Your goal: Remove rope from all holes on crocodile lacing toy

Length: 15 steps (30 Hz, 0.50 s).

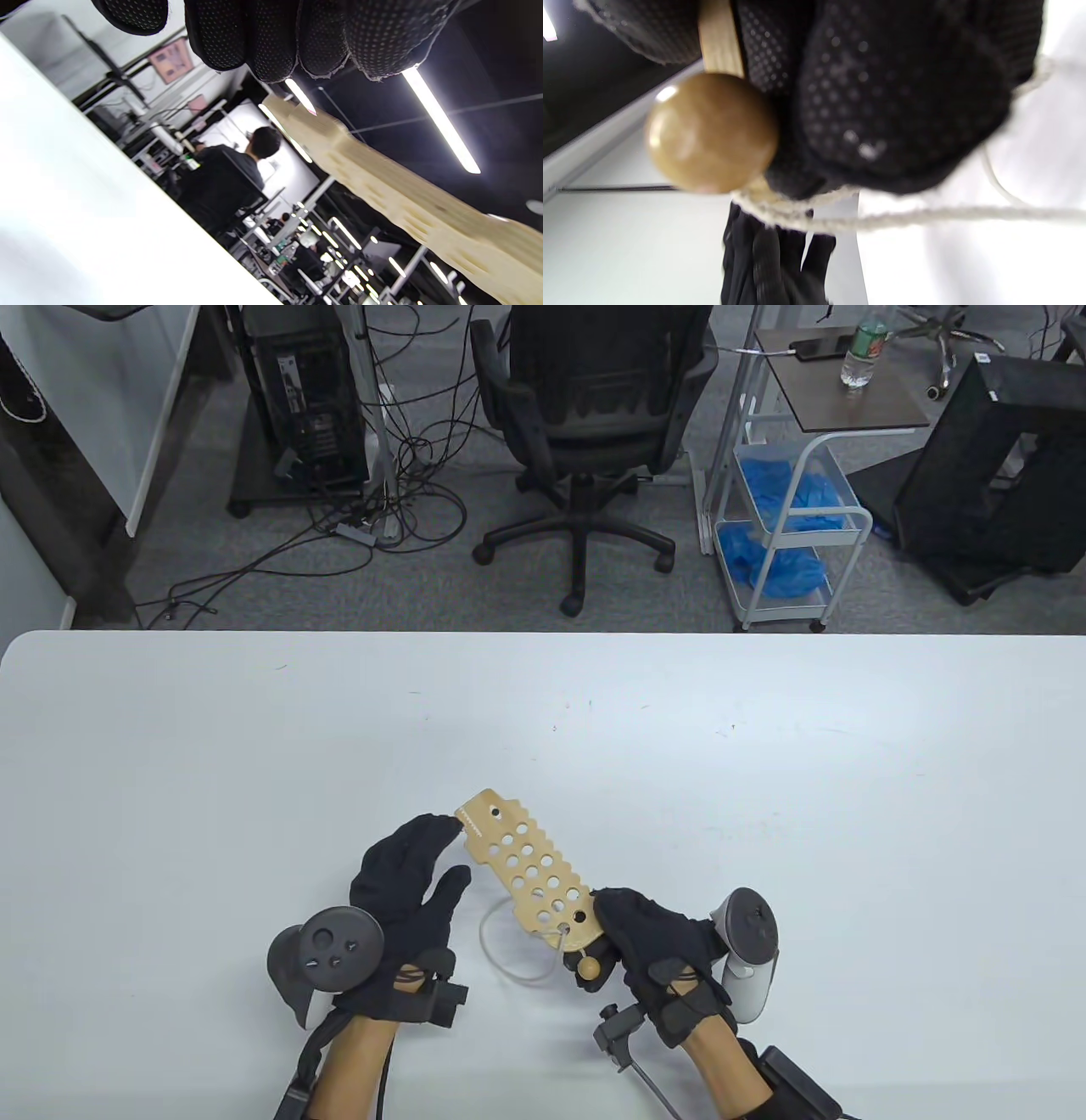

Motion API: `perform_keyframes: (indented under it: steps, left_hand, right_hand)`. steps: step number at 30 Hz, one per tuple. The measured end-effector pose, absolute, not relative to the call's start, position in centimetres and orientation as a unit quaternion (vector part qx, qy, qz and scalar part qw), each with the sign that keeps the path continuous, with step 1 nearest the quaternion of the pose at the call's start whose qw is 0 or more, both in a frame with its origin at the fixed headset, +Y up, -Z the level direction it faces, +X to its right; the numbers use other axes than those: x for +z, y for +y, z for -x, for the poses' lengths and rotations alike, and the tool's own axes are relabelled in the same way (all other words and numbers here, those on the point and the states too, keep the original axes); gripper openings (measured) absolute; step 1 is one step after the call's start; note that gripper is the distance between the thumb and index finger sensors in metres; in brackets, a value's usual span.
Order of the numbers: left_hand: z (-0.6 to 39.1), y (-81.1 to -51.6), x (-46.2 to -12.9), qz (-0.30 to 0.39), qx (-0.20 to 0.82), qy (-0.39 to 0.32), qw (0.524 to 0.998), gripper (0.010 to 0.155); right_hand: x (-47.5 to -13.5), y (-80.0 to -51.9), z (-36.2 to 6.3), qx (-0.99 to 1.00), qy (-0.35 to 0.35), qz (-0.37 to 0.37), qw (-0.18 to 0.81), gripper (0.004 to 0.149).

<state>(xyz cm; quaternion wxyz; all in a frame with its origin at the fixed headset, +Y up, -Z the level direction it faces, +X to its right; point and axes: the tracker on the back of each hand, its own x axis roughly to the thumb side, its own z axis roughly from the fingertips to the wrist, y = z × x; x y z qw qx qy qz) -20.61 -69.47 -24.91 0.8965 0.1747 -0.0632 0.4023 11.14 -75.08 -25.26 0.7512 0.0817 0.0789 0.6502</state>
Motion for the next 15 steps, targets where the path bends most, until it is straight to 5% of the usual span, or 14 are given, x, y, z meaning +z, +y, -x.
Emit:
perform_keyframes:
  steps: [6,15]
  left_hand:
    - [21.9,-71.1,-26.2,-0.084,0.487,-0.052,0.867,0.067]
    - [22.4,-72.2,-26.7,-0.020,0.628,-0.048,0.777,0.056]
  right_hand:
    - [-25.3,-75.1,-10.0,0.640,0.150,-0.133,0.742,0.050]
    - [-25.5,-74.5,-11.1,0.656,0.104,-0.120,0.738,0.053]
